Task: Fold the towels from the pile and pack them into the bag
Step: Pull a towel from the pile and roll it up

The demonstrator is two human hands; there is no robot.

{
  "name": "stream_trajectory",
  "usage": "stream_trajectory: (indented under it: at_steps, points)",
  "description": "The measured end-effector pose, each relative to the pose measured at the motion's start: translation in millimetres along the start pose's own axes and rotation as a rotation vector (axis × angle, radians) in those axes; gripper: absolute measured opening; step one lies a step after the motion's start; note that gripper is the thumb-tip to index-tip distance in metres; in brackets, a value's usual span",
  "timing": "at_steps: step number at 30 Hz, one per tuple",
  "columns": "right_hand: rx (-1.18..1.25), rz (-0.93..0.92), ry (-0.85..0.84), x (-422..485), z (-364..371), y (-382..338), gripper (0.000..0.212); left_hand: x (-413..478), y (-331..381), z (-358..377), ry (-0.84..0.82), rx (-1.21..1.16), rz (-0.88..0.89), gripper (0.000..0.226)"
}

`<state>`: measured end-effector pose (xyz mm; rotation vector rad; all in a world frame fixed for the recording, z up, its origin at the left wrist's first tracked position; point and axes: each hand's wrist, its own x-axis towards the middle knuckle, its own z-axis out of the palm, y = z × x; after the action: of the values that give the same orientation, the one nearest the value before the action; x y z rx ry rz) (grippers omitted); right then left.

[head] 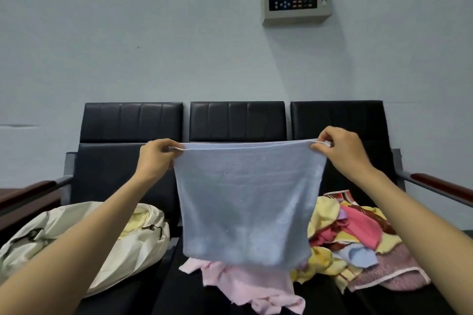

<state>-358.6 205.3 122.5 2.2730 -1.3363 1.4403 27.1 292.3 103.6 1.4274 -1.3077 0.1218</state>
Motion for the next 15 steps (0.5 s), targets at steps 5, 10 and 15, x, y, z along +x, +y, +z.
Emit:
stream_trajectory:
  at_steps: [5, 10, 15]
  points:
    - [-0.043, -0.063, 0.07, 9.6, -1.6, -8.9, 0.019, 10.8, 4.4, 0.8, 0.062, 0.075, 0.062, 0.015]
    - [-0.126, 0.04, -0.126, -0.6, 34.1, 9.3, 0.017, 6.5, -18.4, 23.7, -0.082, 0.274, 0.045, 0.026]
    - [-0.003, 0.135, -0.059, 5.6, 65.0, 16.1, 0.016, 15.0, -34.6, 38.2, -0.022, 0.189, -0.003, 0.019]
